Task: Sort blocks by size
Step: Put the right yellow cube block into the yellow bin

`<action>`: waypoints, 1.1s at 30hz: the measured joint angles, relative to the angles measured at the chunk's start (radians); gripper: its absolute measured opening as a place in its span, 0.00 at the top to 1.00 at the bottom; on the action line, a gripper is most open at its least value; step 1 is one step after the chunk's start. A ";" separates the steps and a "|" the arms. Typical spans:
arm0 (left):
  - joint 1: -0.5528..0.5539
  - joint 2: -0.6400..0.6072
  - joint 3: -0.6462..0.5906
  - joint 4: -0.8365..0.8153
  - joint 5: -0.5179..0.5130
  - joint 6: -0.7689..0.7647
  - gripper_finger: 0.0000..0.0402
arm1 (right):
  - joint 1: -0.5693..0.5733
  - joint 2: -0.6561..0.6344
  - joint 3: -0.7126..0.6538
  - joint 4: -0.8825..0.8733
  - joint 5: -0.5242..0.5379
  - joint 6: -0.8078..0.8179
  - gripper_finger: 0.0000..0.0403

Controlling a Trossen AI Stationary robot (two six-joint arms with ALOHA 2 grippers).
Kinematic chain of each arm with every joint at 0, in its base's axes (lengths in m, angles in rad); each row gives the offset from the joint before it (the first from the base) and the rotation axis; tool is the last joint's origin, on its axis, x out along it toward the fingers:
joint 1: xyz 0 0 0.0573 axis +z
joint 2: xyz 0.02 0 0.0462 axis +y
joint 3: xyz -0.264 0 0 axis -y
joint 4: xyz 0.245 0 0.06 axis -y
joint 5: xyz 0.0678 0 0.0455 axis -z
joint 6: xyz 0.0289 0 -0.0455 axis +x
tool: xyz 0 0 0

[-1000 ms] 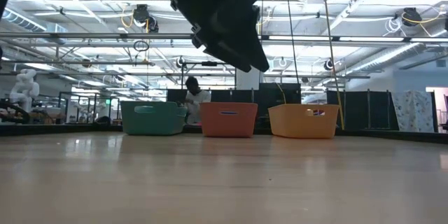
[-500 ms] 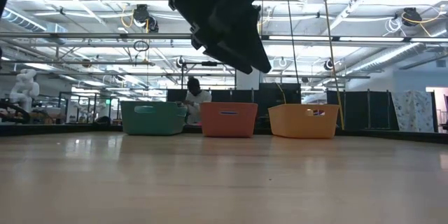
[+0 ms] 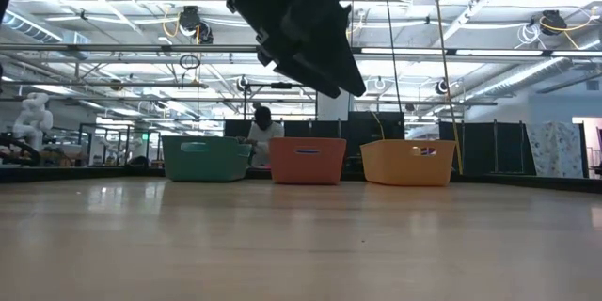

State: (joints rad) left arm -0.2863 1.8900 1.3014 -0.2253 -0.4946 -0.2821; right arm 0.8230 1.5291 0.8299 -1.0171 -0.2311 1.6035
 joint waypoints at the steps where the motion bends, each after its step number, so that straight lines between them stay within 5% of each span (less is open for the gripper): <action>1: -0.001 0.000 0.000 0.000 0.000 0.000 0.26 | 0.000 0.000 0.000 0.000 0.002 0.000 0.58; 23: -0.011 0.000 -0.001 0.000 0.000 -0.006 0.26 | 0.069 0.006 -0.048 0.050 -0.025 0.029 0.57; 33: -0.011 0.000 -0.001 0.000 0.000 -0.020 0.26 | 0.077 0.004 -0.047 0.047 -0.058 0.053 0.72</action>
State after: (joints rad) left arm -0.2970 1.8904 1.3006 -0.2253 -0.4942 -0.3019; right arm 0.9005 1.5331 0.7825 -0.9703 -0.2887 1.6563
